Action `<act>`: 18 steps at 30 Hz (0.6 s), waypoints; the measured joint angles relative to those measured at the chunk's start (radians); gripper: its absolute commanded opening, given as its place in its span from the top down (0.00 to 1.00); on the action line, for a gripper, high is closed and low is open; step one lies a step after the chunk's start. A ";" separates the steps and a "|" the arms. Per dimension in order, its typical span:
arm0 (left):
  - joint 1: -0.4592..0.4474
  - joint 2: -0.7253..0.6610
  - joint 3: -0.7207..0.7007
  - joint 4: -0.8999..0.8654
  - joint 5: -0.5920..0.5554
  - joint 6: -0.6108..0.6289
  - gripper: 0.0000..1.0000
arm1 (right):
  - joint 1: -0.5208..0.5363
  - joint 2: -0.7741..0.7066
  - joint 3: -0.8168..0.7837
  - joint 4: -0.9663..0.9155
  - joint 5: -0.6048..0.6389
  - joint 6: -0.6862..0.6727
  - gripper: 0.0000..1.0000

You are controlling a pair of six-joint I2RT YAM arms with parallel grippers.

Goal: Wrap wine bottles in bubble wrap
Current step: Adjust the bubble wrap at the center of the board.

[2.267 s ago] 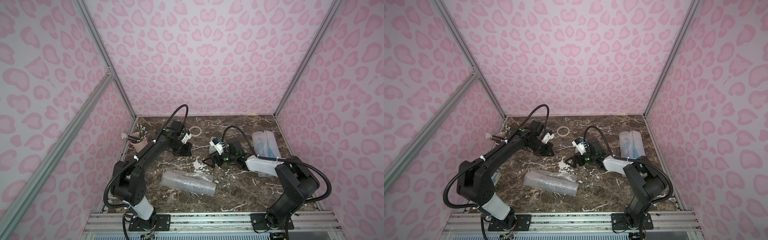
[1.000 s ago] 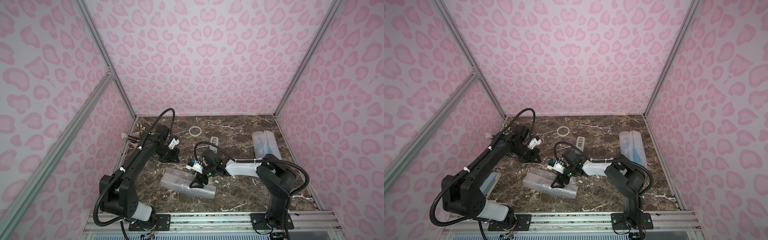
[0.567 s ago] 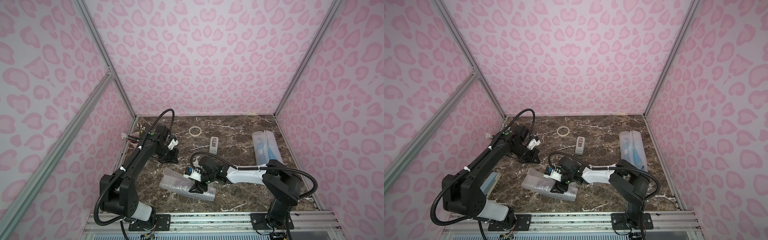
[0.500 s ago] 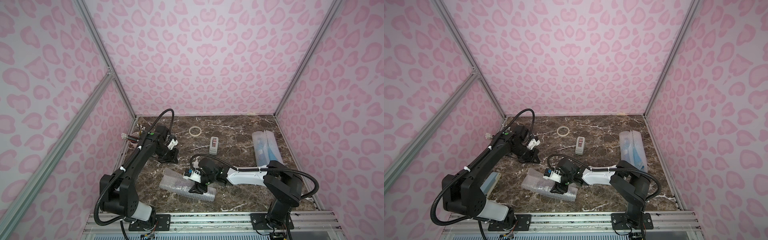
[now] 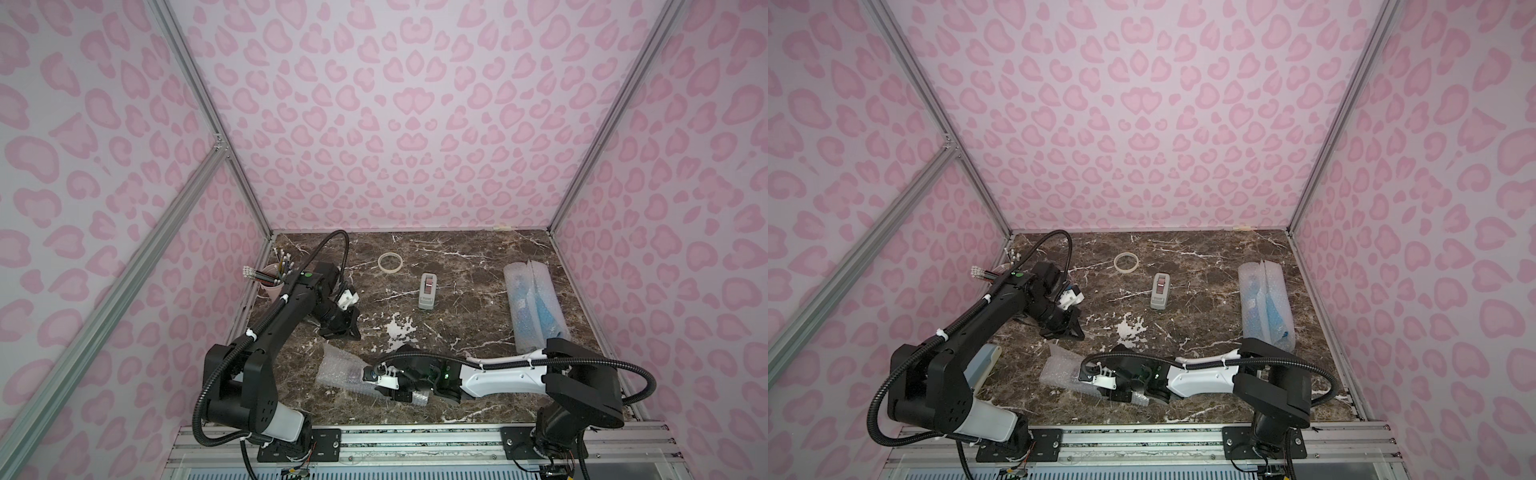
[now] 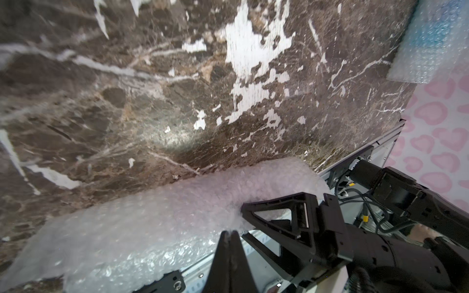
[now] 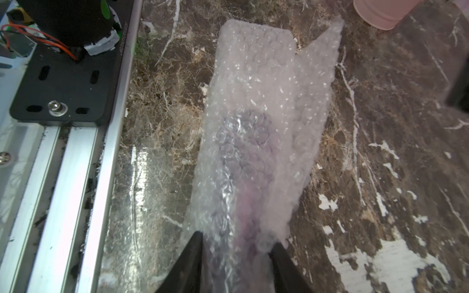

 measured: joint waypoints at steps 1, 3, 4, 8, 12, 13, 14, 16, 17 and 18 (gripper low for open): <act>-0.004 -0.002 -0.015 0.005 0.011 -0.011 0.98 | 0.005 -0.002 -0.005 0.009 0.013 -0.005 0.62; -0.019 -0.013 -0.056 0.016 0.037 -0.022 0.98 | 0.013 -0.003 -0.015 0.025 0.040 -0.015 0.62; -0.026 -0.017 -0.072 0.017 0.047 -0.031 0.98 | 0.016 -0.004 -0.018 0.030 0.048 -0.016 0.62; -0.038 -0.021 -0.128 0.017 0.077 -0.035 0.98 | 0.026 -0.007 -0.027 0.045 0.068 -0.023 0.62; -0.042 -0.033 -0.155 0.020 0.090 -0.045 0.98 | 0.029 -0.009 -0.034 0.055 0.072 -0.024 0.63; -0.043 -0.033 -0.159 0.020 0.092 -0.048 0.98 | 0.029 -0.009 -0.035 0.058 0.073 -0.024 0.63; -0.044 -0.031 -0.163 0.021 0.092 -0.054 0.98 | 0.030 -0.009 -0.037 0.061 0.073 -0.024 0.63; -0.049 -0.018 -0.173 0.023 0.093 -0.054 0.98 | 0.030 -0.009 -0.039 0.066 0.073 -0.024 0.63; -0.050 -0.011 -0.178 0.024 0.093 -0.054 0.98 | 0.030 -0.009 -0.041 0.069 0.073 -0.024 0.63; -0.050 -0.004 -0.183 0.024 0.093 -0.054 0.98 | 0.030 -0.010 -0.042 0.070 0.073 -0.024 0.63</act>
